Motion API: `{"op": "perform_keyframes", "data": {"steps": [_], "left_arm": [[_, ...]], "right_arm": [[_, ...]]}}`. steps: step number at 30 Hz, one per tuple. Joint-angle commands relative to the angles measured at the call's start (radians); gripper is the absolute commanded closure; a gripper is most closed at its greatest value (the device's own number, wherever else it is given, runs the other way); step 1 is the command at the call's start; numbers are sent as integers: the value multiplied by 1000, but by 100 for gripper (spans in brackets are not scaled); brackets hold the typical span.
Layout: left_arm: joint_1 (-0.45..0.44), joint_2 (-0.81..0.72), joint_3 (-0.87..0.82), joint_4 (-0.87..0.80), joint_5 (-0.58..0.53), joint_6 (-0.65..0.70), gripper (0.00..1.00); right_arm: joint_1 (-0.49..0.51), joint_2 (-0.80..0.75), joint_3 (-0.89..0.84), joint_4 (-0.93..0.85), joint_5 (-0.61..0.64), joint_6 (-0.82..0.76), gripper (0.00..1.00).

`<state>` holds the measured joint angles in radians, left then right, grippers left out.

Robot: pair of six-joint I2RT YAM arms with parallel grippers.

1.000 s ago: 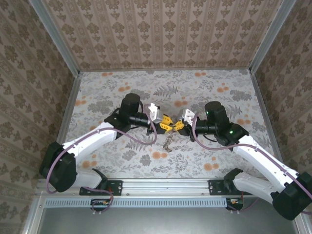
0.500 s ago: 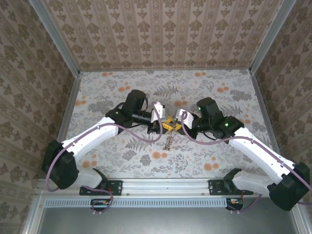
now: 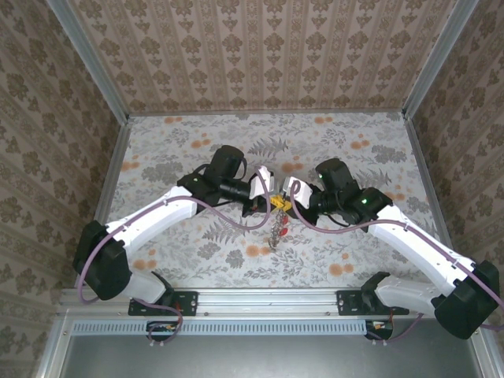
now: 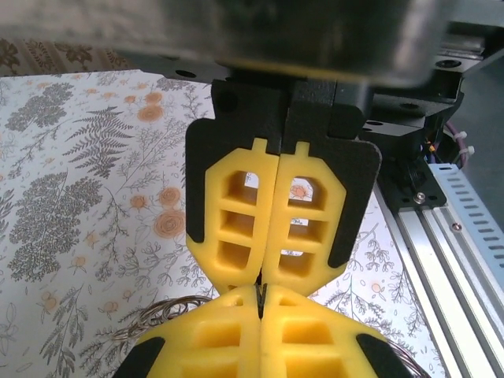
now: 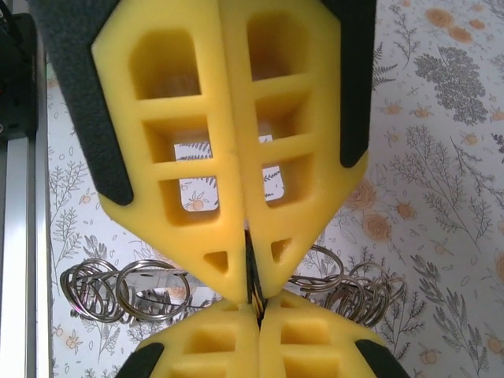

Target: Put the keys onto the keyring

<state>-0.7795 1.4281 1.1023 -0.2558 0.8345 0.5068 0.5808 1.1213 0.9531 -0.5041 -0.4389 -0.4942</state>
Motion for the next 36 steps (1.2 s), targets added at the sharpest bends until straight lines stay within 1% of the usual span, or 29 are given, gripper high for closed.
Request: {"op": "perform_keyframes", "data": {"steps": [1, 3, 5, 6, 7, 9, 10, 13, 15, 18, 19, 20, 21, 22, 27, 30, 33, 36], "left_arm": [[-9, 22, 36, -49, -11, 30, 100], [-11, 16, 37, -68, -5, 63, 100], [-12, 2, 25, -51, 1, 68, 100], [-12, -2, 22, -46, -2, 64, 88], [-11, -1, 21, -43, -7, 54, 79], [-11, 1, 29, -58, -6, 59, 76], [-10, 3, 30, -60, -12, 58, 80], [-11, 13, 36, -75, -29, 60, 100], [-11, 11, 38, -73, -34, 59, 100], [-6, -10, 16, -21, -32, 37, 100], [0, -20, 3, 5, -25, 20, 100], [9, -29, -10, 36, -3, 5, 100], [20, -41, -27, 77, 25, -21, 100], [33, -51, -45, 123, 55, -50, 100], [75, -85, -121, 325, 184, -154, 100], [80, -90, -133, 363, 226, -161, 100], [79, -95, -149, 409, 242, -178, 100], [79, -95, -153, 431, 261, -184, 100]], "right_arm": [[4, -32, 6, 70, -26, 19, 100], [-1, -45, -7, 88, -40, 26, 100], [-10, -57, -17, 104, -58, 35, 100], [-13, -62, -21, 107, -60, 40, 100], [-15, -65, -21, 106, -60, 40, 100], [-15, -66, -19, 104, -62, 40, 100], [-15, -66, -20, 102, -63, 40, 100], [-15, -65, -16, 104, -73, 40, 100], [-15, -63, -16, 103, -78, 40, 100], [-15, -63, -17, 99, -77, 36, 100], [-15, -66, -22, 102, -76, 34, 95], [-16, -73, -27, 108, -80, 34, 88], [-17, -88, -44, 124, -92, 34, 83], [-24, -106, -67, 148, -109, 40, 81], [-72, -175, -151, 276, -209, 112, 80], [-76, -187, -161, 304, -236, 127, 81], [-77, -183, -156, 311, -236, 130, 83], [-76, -171, -147, 317, -229, 135, 82]]}}
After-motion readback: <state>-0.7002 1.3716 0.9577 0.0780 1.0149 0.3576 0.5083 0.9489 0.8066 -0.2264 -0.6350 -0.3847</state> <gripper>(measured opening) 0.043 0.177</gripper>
